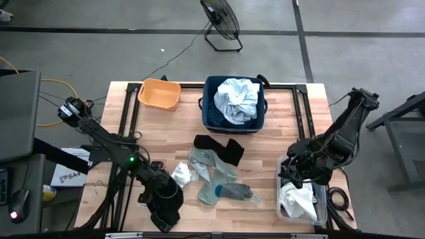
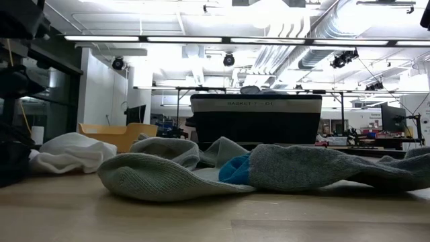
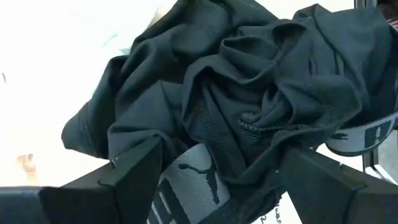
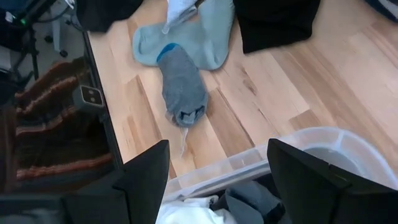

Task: Pick & Place Cloths
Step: Put the black boxer shorts into the transparent bin

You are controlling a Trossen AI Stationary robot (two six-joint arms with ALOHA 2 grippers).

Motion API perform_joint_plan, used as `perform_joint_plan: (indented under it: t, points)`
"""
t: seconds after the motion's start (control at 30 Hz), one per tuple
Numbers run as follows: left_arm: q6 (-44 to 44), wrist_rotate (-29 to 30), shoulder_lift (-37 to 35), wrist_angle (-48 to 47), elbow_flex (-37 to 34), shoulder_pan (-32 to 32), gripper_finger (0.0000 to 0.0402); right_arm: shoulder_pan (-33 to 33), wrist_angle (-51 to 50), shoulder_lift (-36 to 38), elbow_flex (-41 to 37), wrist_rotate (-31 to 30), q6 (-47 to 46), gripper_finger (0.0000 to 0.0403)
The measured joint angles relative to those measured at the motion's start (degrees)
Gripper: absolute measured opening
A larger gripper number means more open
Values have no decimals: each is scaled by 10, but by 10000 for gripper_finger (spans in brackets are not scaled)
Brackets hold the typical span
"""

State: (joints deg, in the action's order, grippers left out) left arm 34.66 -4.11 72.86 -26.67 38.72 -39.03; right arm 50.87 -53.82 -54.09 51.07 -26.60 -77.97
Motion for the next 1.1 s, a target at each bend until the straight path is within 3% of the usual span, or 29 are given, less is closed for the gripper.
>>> perform_joint_plan:
  t: [0.2,0.4,0.53,0.83,1.1]
  points:
    - [-10,-8,0,-3,0,1,227,0,1,-14,0,29,-2,262]
    - [-15,-13,0,-13,0,0,101,0,2,-14,0,30,-2,262]
    - [-26,-2,0,-73,0,0,15,0,4,-14,0,30,-2,262]
    - [53,190,0,-309,0,1,4,0,5,-14,0,30,-2,262]
    - [123,250,0,-339,0,1,3,0,4,-14,0,30,-2,262]
